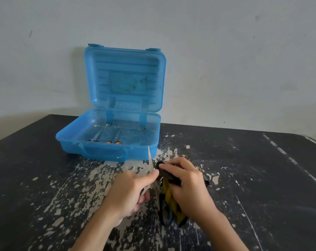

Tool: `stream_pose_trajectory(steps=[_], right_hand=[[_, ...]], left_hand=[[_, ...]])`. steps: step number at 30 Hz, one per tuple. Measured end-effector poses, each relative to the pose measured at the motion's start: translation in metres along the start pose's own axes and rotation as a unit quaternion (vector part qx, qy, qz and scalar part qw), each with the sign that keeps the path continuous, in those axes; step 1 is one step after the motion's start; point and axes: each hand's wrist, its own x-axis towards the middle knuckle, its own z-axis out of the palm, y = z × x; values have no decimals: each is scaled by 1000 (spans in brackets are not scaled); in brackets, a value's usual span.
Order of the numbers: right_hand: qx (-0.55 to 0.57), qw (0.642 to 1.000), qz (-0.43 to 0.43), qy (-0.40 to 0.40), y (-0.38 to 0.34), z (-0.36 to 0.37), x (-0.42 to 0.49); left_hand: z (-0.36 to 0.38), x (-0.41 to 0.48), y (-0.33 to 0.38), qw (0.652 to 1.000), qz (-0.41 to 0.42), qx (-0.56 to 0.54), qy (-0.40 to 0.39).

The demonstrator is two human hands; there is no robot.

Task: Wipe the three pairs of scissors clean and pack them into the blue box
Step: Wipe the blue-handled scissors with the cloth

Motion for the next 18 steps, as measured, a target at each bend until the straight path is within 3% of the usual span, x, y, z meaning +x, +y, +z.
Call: stream_pose_trajectory(steps=[2,8,11,14,18], right_hand=[[-44,999,6,14,10,3,3],[-4,980,186,74,30,-16,8],[103,963,240,68,20,-20,10],[269,914,300,40,7,-23,13],[323,893,314,21,1,-25,11]], left_hand=[[-2,0,0,1000,4,3,-7],[-2,1,-1,999,-1,6,-31],[-7,2,0,999,-5,1,-53],[-6,0,2,997,-7,8,-76],[-5,2,0,996,4,38,-77]])
